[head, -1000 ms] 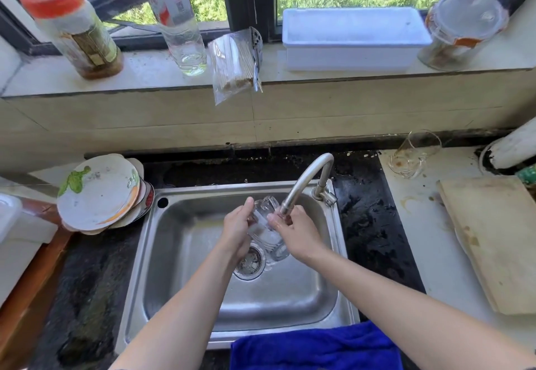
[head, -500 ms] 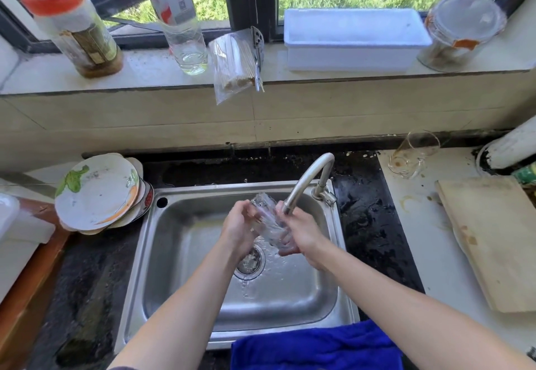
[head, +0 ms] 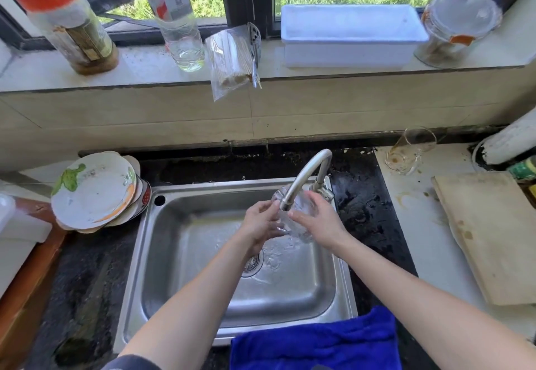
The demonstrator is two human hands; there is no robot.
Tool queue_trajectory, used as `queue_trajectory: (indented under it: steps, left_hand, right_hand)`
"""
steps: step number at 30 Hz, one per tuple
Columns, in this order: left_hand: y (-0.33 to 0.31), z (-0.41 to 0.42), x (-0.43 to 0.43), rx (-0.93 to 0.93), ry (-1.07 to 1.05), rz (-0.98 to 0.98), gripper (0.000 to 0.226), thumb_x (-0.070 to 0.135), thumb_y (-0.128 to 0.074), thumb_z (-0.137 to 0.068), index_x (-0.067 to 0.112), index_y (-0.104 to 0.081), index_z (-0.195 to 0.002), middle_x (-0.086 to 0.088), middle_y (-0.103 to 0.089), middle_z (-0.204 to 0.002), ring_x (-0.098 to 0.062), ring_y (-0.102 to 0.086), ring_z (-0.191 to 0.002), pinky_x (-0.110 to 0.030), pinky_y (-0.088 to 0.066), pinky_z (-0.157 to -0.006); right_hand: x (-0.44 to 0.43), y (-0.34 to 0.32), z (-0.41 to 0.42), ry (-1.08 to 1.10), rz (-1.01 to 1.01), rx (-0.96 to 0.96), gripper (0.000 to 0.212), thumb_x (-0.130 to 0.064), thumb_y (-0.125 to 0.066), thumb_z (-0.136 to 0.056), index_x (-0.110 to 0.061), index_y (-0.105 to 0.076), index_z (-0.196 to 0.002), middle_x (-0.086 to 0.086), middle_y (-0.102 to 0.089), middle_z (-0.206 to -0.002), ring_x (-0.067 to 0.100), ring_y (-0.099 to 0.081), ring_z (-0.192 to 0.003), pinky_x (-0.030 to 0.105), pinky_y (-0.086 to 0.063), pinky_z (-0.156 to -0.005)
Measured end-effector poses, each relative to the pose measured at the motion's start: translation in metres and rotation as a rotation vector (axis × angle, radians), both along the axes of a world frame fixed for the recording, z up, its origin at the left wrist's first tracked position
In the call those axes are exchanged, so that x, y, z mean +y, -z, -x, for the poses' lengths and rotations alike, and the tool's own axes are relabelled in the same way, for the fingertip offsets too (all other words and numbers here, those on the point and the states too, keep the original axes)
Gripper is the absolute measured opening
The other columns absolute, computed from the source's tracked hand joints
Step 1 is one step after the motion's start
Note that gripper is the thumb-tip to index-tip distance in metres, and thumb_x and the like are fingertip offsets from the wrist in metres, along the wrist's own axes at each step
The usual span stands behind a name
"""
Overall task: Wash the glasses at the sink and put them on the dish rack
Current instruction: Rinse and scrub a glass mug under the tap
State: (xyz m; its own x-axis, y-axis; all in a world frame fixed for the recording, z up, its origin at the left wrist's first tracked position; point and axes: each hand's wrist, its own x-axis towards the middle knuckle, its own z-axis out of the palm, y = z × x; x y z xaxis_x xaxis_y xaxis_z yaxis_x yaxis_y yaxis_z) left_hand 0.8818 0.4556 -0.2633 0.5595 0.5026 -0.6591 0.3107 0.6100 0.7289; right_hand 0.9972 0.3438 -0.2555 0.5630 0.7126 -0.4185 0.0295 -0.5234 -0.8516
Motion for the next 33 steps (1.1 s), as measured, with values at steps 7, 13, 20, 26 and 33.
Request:
queue_trajectory:
  steps: [7, 13, 20, 26, 33]
  left_hand:
    - [-0.012, -0.02, -0.006, 0.132, 0.057, 0.008, 0.013, 0.018, -0.05, -0.093, 0.011, -0.054, -0.083, -0.003, -0.043, -0.055, -0.017, -0.048, -0.053, -0.044, -0.052, -0.069]
    - [-0.006, 0.001, -0.001, 0.187, 0.099, -0.223, 0.016, 0.007, -0.061, -0.085, 0.01, -0.046, -0.09, -0.01, -0.055, -0.075, -0.016, -0.05, -0.051, -0.033, -0.046, -0.058]
    - [-0.017, 0.022, 0.012, 0.115, 0.202, -0.297, 0.021, 0.009, -0.059, -0.092, 0.005, -0.058, -0.112, -0.003, -0.056, -0.063, -0.014, -0.052, -0.057, -0.036, -0.046, -0.065]
    - [-0.013, 0.006, 0.001, 0.246, 0.194, -0.417, 0.023, 0.003, -0.053, -0.092, -0.001, -0.049, -0.115, -0.012, -0.058, -0.063, -0.02, -0.053, -0.055, -0.031, -0.045, -0.051]
    - [-0.015, 0.005, 0.009, 0.216, -0.059, -0.092, 0.017, -0.003, -0.043, -0.096, -0.006, -0.052, -0.082, -0.011, -0.053, -0.051, -0.022, -0.055, -0.046, -0.047, -0.058, -0.057]
  right_hand:
    - [-0.018, 0.009, -0.005, -0.124, -0.005, -0.19, 0.094, -0.031, -0.081, -0.053, -0.035, -0.036, -0.136, -0.011, -0.052, -0.129, 0.012, -0.052, -0.119, 0.039, -0.045, -0.1]
    - [-0.002, 0.014, 0.004, -0.215, 0.009, -0.197, 0.084, -0.032, -0.087, -0.058, -0.041, -0.038, -0.126, -0.022, -0.051, -0.119, 0.009, -0.052, -0.113, 0.033, -0.045, -0.092]
    - [0.012, 0.021, -0.006, -0.191, 0.054, 0.076, 0.075, -0.021, -0.09, -0.059, -0.019, -0.05, -0.122, -0.006, -0.056, -0.116, 0.011, -0.056, -0.104, 0.024, -0.047, -0.079]
    - [-0.005, 0.019, -0.033, -0.246, 0.237, -0.666, 0.046, -0.046, -0.077, -0.074, -0.026, -0.06, -0.111, -0.007, -0.048, -0.11, 0.012, -0.046, -0.105, 0.029, -0.043, -0.077]
    - [0.004, 0.045, -0.071, -0.186, 0.393, -0.609, 0.044, -0.038, -0.065, -0.087, -0.018, -0.055, -0.125, 0.008, -0.05, -0.125, 0.027, -0.05, -0.113, 0.038, -0.045, -0.084]
